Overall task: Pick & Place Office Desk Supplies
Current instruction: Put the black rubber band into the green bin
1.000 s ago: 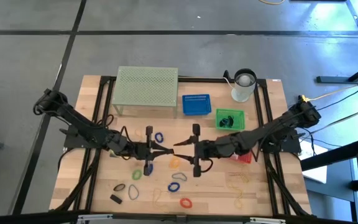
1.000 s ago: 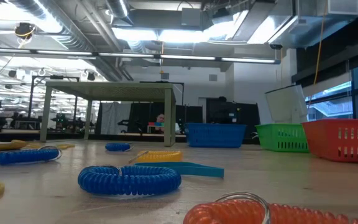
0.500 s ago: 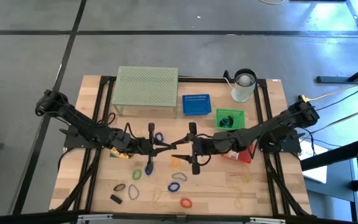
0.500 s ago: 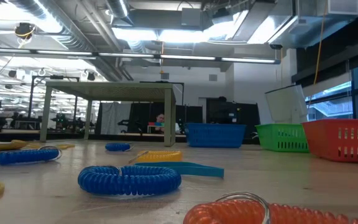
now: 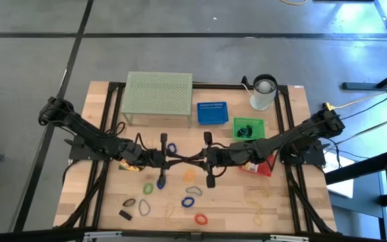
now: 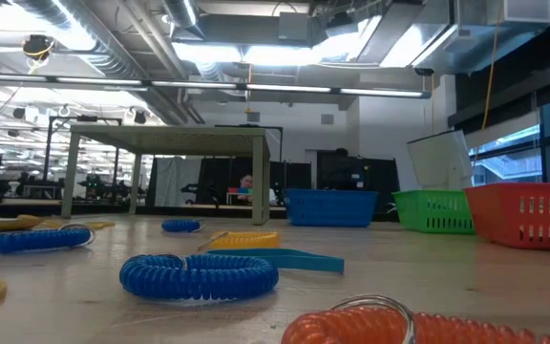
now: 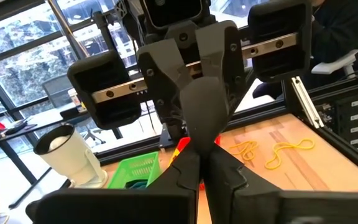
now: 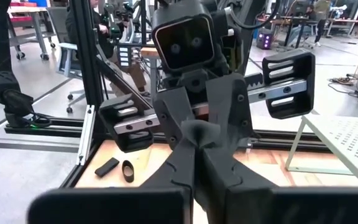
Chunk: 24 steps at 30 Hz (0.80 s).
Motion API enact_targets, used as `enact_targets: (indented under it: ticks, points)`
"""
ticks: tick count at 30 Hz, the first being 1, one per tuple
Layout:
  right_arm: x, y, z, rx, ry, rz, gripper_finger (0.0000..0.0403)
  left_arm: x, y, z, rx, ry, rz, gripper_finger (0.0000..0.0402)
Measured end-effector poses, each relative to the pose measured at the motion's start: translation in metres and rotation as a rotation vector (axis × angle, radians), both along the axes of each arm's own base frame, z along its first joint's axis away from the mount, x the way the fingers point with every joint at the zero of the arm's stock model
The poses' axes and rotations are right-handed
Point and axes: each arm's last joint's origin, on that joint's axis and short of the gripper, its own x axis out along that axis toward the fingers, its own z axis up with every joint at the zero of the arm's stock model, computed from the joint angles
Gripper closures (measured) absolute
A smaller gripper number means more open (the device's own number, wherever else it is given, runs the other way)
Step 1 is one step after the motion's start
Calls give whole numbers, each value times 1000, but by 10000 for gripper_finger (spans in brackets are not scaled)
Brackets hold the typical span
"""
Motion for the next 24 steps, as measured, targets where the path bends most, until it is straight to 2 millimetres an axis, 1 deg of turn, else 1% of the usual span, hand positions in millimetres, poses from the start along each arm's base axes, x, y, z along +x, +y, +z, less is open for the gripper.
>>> enact_targets:
  ticks: [4, 7, 10, 14, 17, 21, 24]
  points:
    - [0, 0, -1, -3, 8, 0, 390, 0, 0, 0, -38, -2, 11, 375]
    - [-2, -1, 0, -12, 22, -26, 396, 0, 1, 0, -76, -5, 43, 345]
    - [-8, -6, 4, -32, 62, -84, 396, 0, 2, 0, -77, -4, 80, 309]
    - [-25, -15, 10, -38, 163, -182, 396, 0, 2, 0, -108, -7, 90, 264]
    - [-41, -27, 15, -16, 252, -266, 396, 0, 2, 0, -110, -7, 90, 241]
    - [-61, -45, 14, 6, 383, -413, 396, 0, 2, 0, -110, -7, 90, 228]
    - [-74, -60, 5, 31, 516, -541, 397, 0, 2, 0, -110, -7, 90, 227]
